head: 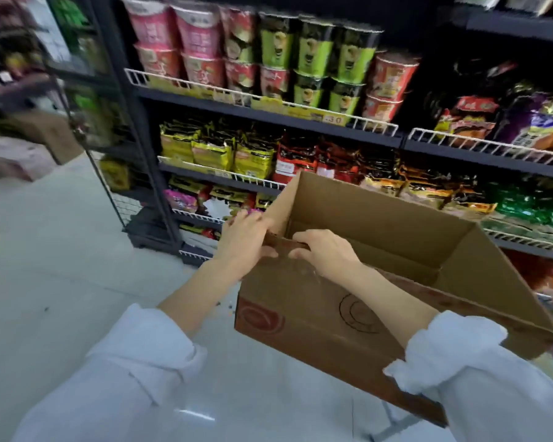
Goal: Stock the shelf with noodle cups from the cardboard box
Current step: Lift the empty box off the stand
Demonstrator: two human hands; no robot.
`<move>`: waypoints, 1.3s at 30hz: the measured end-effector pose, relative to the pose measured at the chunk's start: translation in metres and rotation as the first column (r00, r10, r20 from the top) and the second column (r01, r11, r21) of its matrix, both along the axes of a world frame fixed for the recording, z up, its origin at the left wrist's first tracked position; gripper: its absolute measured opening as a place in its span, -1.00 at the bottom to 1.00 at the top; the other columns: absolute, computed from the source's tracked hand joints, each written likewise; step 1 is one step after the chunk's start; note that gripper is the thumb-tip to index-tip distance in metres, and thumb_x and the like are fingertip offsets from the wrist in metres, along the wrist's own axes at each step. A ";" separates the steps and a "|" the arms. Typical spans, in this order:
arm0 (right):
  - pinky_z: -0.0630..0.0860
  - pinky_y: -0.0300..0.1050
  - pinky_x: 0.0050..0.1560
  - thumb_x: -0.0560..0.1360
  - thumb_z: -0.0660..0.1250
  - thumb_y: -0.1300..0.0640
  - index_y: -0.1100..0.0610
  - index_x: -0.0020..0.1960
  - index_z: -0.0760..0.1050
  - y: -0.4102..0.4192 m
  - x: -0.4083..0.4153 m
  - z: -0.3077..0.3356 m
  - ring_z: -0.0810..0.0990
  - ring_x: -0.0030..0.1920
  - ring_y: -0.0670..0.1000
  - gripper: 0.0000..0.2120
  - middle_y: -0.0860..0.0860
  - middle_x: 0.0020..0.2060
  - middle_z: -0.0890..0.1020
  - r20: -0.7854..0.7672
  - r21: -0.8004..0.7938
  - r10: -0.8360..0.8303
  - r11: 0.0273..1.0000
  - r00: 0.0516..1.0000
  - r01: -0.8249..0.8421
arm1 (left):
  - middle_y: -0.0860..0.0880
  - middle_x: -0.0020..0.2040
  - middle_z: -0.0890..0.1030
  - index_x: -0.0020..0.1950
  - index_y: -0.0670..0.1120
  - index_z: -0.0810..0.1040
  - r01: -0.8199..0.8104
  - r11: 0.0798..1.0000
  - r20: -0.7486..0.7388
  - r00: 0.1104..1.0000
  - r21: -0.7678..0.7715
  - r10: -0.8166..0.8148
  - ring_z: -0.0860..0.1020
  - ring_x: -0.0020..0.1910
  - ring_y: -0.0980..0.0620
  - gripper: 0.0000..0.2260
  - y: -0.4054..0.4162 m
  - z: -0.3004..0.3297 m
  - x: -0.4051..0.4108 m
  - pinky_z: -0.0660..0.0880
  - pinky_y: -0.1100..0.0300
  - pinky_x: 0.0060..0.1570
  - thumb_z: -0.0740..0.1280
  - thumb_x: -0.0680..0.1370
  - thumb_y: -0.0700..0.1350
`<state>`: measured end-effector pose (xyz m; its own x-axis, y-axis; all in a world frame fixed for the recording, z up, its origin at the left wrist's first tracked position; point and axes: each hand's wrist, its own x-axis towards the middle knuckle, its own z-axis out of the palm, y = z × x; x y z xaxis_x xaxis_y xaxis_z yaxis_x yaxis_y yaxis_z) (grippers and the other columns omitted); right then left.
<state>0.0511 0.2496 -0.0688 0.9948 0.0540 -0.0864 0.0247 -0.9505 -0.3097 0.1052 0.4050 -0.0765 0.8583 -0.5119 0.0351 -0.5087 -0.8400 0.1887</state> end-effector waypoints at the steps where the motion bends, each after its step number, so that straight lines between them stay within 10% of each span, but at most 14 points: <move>1: 0.45 -0.04 -0.13 0.55 0.25 -0.01 0.02 0.05 0.52 0.022 0.016 0.000 0.56 0.05 0.10 -0.84 0.02 0.00 0.59 -0.017 0.034 0.025 0.999 1.000 -0.025 | -0.01 0.25 0.43 0.22 -0.03 0.43 -0.022 1.000 -0.003 1.000 0.001 0.022 0.31 0.31 -0.06 -0.59 0.026 0.000 0.012 0.32 -0.04 0.21 0.37 0.46 0.13; 7: 0.41 -0.04 0.00 0.51 0.31 -0.06 0.08 0.16 0.55 0.164 0.115 -0.030 0.54 0.11 0.15 -0.70 0.07 0.07 0.62 -0.044 0.187 0.182 0.967 0.982 -0.171 | 0.01 0.25 0.42 0.26 -0.01 0.40 -0.110 0.992 0.015 0.994 0.055 0.110 0.29 0.27 -0.07 -0.57 0.182 -0.005 0.077 0.34 0.00 0.13 0.35 0.47 0.12; 9: 0.32 -0.10 -0.09 0.50 0.32 -0.06 -0.06 -0.08 0.56 0.218 0.148 -0.041 0.51 0.00 0.10 -0.90 -0.04 -0.14 0.61 -0.064 0.226 0.256 0.945 0.965 -0.236 | 0.01 0.23 0.43 0.24 0.00 0.41 -0.174 0.980 0.017 0.985 0.097 0.173 0.30 0.26 -0.07 -0.60 0.239 -0.007 0.096 0.34 0.01 0.09 0.34 0.48 0.13; 11: 0.26 -0.10 -0.20 0.50 0.34 -0.03 -0.21 -0.35 0.29 0.278 0.180 -0.046 0.38 -0.12 0.00 -0.68 -0.19 -0.38 0.38 -0.079 0.259 0.340 0.915 0.937 -0.310 | 0.02 0.20 0.44 0.22 0.01 0.42 -0.251 0.960 0.026 0.968 0.120 0.250 0.32 0.24 -0.07 -0.62 0.297 -0.008 0.114 0.32 0.02 0.08 0.34 0.48 0.14; 18: 0.27 -0.09 -0.27 0.49 0.35 0.00 -0.09 -0.44 0.24 0.476 0.301 -0.063 0.34 -0.39 -0.12 -0.59 -0.11 -0.49 0.36 -0.101 0.349 0.543 0.804 0.833 -0.482 | 0.06 0.22 0.44 0.20 0.05 0.43 -0.557 0.816 0.073 0.830 0.157 0.552 0.34 0.23 -0.04 -0.61 0.484 -0.025 0.188 0.25 0.03 0.08 0.35 0.44 0.18; 32: 0.26 -0.16 -0.33 0.53 0.25 0.07 -0.07 -0.39 0.29 0.831 0.578 -0.039 0.47 -0.20 -0.02 -0.67 -0.22 -0.43 0.42 -0.120 0.162 0.876 0.482 0.467 -0.861 | -0.09 0.09 0.45 0.03 -0.11 0.43 -0.875 0.482 -0.047 0.480 0.044 0.876 0.41 0.11 -0.11 -0.75 0.796 -0.031 0.394 0.49 -0.07 0.01 0.42 0.42 -0.20; 39: 0.37 -0.13 -0.17 0.55 0.22 0.11 -0.02 -0.18 0.41 1.004 0.694 -0.056 0.57 0.03 -0.02 -0.86 -0.19 -0.17 0.56 -0.061 0.096 0.933 0.358 0.354 -0.929 | -0.04 0.04 0.52 -0.07 -0.05 0.41 -0.919 0.376 -0.028 0.376 0.119 0.926 0.48 0.07 -0.07 -0.74 0.957 -0.040 0.505 0.38 0.10 -0.08 0.46 0.40 -0.03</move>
<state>0.7447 1.2533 -0.1246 0.2924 0.9458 -0.1410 0.8570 -0.3246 -0.4002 0.6102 1.3621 -0.1165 0.7972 0.6017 -0.0497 0.6034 -0.7910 0.1016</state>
